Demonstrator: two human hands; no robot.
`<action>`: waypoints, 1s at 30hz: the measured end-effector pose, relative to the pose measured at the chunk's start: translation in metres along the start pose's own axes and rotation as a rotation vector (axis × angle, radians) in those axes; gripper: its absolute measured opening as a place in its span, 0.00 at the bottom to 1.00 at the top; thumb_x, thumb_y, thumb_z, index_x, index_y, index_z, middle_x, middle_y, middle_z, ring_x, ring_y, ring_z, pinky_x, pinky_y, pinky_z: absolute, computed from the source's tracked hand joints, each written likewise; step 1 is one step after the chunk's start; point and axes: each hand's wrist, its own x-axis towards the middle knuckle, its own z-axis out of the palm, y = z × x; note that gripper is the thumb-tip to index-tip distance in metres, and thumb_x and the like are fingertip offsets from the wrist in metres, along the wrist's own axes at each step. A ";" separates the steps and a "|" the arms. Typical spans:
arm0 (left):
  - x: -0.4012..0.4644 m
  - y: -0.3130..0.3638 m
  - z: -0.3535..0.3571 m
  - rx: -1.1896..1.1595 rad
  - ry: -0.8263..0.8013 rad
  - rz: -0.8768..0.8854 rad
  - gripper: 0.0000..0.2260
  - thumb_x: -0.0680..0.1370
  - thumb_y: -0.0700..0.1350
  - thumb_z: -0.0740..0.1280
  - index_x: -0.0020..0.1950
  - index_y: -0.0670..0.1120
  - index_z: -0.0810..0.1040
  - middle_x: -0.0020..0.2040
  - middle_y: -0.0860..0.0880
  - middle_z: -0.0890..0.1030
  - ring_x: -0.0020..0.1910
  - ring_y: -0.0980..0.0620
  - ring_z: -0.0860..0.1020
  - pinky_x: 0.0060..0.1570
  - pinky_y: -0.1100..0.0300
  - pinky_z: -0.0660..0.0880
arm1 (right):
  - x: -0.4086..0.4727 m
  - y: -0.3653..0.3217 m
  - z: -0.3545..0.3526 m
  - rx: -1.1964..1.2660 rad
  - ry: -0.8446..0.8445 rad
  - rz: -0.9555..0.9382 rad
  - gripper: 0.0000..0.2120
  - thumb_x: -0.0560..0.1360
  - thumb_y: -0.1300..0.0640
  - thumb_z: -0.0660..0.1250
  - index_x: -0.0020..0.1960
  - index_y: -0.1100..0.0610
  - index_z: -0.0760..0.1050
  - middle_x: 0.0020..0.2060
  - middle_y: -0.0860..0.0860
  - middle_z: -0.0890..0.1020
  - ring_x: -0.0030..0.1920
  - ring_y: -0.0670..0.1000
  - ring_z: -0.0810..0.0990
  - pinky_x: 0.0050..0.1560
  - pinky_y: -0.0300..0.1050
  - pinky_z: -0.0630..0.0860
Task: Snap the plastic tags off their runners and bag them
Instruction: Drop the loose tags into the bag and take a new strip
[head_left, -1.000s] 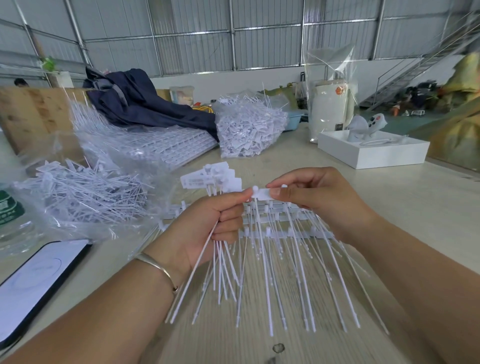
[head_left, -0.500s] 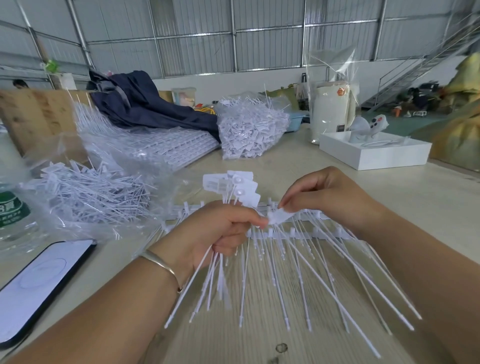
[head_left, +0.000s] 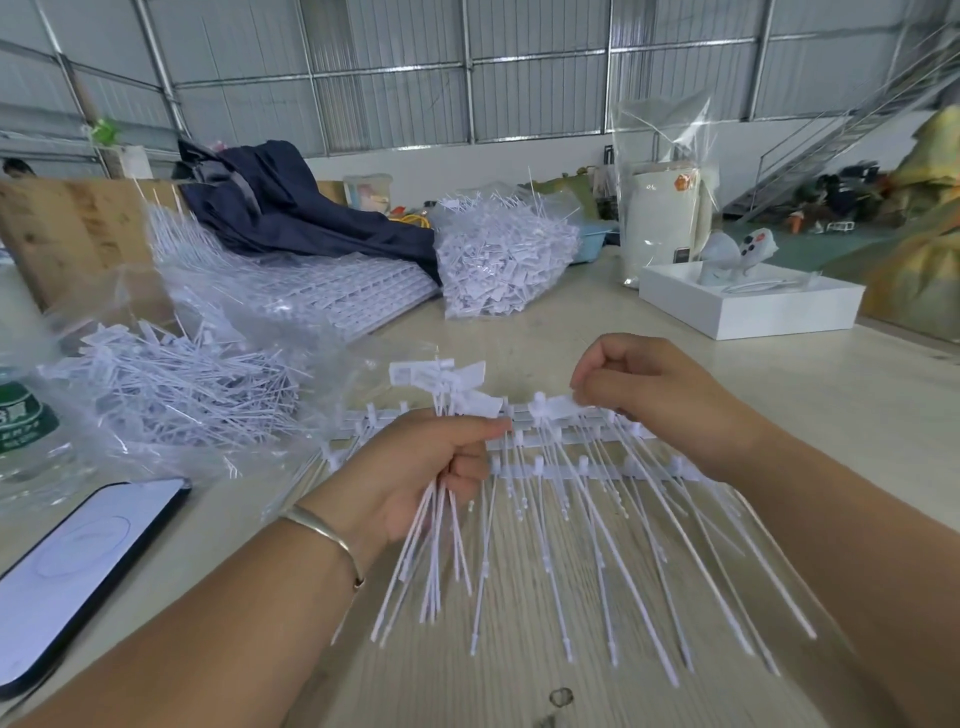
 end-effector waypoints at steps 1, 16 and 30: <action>0.000 0.000 0.001 -0.046 -0.009 -0.016 0.11 0.70 0.44 0.73 0.34 0.47 0.71 0.26 0.53 0.61 0.20 0.59 0.60 0.16 0.69 0.57 | 0.001 0.000 0.001 0.015 -0.016 0.019 0.06 0.70 0.57 0.69 0.40 0.60 0.78 0.29 0.49 0.76 0.30 0.42 0.71 0.36 0.37 0.66; -0.004 0.004 0.000 -0.041 -0.052 0.095 0.13 0.64 0.45 0.75 0.33 0.50 0.70 0.26 0.55 0.59 0.19 0.60 0.56 0.15 0.69 0.54 | 0.000 0.004 0.010 0.153 -0.146 -0.111 0.03 0.72 0.64 0.73 0.46 0.61 0.80 0.29 0.45 0.80 0.30 0.41 0.75 0.32 0.31 0.69; -0.013 0.010 -0.001 -0.283 -0.315 0.083 0.19 0.69 0.43 0.75 0.34 0.50 0.63 0.24 0.55 0.60 0.16 0.60 0.58 0.14 0.70 0.54 | -0.001 0.000 0.008 0.491 -0.245 -0.013 0.12 0.64 0.53 0.73 0.38 0.58 0.73 0.27 0.49 0.69 0.27 0.46 0.63 0.30 0.37 0.61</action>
